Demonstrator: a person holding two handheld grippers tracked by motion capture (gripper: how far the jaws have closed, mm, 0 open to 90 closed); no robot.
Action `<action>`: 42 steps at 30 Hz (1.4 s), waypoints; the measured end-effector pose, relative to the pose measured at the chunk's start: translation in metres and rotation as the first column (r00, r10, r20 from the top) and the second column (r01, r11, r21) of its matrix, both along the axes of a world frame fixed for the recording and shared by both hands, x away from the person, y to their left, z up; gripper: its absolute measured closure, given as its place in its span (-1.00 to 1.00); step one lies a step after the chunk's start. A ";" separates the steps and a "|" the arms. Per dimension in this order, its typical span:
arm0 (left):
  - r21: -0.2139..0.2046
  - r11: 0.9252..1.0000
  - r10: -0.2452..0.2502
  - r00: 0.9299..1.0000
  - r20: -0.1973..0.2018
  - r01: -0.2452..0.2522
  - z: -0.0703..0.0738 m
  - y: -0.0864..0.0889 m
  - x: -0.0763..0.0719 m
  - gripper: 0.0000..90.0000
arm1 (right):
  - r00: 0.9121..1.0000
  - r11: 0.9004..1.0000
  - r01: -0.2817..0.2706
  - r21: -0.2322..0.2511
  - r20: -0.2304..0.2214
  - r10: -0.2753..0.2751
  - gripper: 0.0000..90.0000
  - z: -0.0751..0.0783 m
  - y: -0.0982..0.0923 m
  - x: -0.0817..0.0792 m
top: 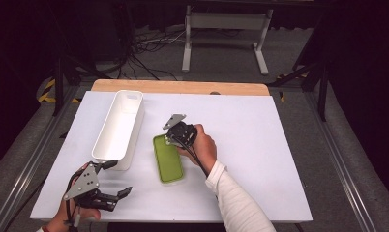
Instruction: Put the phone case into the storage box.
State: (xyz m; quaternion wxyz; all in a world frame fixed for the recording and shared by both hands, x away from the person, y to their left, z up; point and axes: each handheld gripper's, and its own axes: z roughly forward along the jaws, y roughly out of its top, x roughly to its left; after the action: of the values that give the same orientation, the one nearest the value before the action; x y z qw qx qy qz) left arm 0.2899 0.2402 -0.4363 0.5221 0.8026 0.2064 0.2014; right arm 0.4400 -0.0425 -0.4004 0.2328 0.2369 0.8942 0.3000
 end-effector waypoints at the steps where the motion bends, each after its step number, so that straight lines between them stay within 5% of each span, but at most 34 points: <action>1: 0.000 1.000 0.000 1.000 0.000 0.000 0.000 0.000 0.000 -0.84 | 1.000 1.000 0.000 0.000 0.000 0.000 0.84 0.000 0.000 0.000; 9: -0.015 1.000 0.023 1.000 0.005 -0.023 0.001 0.002 0.000 -0.85 | 0.992 0.998 0.006 0.064 0.127 -0.014 0.84 0.021 -0.014 -0.017; 14: -0.019 0.999 0.028 1.000 0.012 -0.027 0.002 0.001 0.000 -0.85 | 0.977 0.996 0.000 0.095 0.212 -0.020 0.84 0.026 -0.021 -0.027; 30: -0.032 0.999 0.028 1.000 0.003 -0.028 0.003 -0.002 0.002 -0.85 | 0.942 0.986 -0.013 0.168 0.332 -0.045 0.84 0.040 -0.042 -0.043; 42: -0.063 0.997 0.049 0.998 0.029 -0.047 0.022 -0.009 0.012 -0.84 | 0.917 0.978 -0.031 0.207 0.396 -0.055 0.84 0.049 -0.053 -0.058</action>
State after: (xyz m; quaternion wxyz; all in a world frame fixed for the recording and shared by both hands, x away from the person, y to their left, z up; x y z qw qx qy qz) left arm 0.3016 0.2316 -0.4145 0.5451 0.7775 0.2237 0.2198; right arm 0.3825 -0.0955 -0.3518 0.3859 0.1995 0.7900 0.4327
